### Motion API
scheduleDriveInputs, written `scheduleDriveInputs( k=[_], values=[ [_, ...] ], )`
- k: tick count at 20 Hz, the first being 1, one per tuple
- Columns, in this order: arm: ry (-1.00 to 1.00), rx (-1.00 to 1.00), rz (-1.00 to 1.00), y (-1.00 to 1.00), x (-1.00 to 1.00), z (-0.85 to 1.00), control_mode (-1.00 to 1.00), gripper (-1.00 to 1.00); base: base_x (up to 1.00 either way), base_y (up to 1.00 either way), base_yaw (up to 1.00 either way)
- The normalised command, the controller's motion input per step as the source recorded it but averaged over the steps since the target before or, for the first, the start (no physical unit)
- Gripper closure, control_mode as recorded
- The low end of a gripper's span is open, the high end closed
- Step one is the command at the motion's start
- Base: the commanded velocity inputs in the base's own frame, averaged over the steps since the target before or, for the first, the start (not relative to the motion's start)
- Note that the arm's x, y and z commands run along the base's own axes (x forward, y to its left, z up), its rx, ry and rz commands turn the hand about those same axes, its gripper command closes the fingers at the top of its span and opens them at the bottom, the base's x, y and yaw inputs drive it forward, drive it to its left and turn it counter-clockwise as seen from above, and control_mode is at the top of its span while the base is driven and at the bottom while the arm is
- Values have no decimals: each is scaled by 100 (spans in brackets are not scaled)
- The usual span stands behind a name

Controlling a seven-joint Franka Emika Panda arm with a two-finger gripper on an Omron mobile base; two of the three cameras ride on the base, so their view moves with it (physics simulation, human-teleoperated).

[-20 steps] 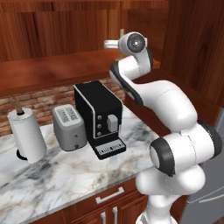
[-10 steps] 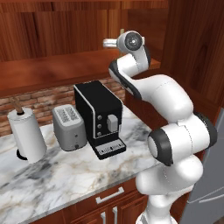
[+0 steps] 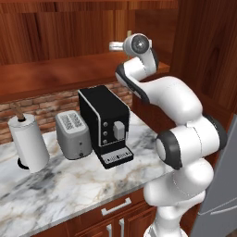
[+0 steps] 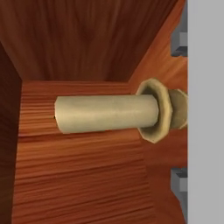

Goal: Get the candle and the beer from the cabinet and move them to the dining counter.

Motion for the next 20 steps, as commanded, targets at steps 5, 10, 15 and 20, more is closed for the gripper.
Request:
scheduleDriveInputs(
  k=[5,10,15,20],
  values=[
    [0,0,0,-4,15,-10,-100,-100,0,0,0],
    [0,0,0,0,14,-9,-100,100,0,0,0],
    [0,0,0,0,4,-1,-100,100,0,0,0],
    [0,0,0,0,0,0,-100,100,0,0,0]
  ],
)
